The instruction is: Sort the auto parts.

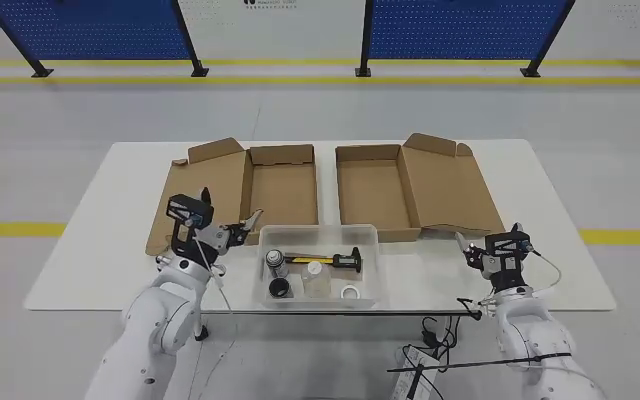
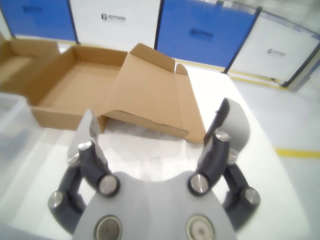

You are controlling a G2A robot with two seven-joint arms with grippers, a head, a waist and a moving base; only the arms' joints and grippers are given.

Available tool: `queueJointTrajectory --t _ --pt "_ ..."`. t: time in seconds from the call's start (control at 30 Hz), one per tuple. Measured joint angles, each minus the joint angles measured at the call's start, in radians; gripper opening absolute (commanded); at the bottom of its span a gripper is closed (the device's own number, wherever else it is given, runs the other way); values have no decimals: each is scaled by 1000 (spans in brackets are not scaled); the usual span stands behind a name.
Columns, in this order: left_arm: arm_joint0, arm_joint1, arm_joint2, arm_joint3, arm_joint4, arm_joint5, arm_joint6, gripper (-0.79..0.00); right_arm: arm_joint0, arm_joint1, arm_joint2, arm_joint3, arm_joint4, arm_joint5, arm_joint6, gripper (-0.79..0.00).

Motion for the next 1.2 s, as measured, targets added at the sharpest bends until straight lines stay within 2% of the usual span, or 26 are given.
queueJointTrajectory --t 0.33,0.6,0.73,0.93,1.2 --pt "-18 1 93 -90 -95 -186 -127 0 0 0 0 0 0 0 0 0" --pt "12 11 139 -87 -88 -339 -201 0 0 0 0 0 0 0 0 0" --pt "27 16 159 -78 -59 -386 -218 0 0 0 0 0 0 0 0 0" --pt "33 19 185 -44 -18 -397 -215 0 0 0 0 0 0 0 0 0" --pt "9 16 226 15 -15 -355 -228 0 0 0 0 0 0 0 0 0"
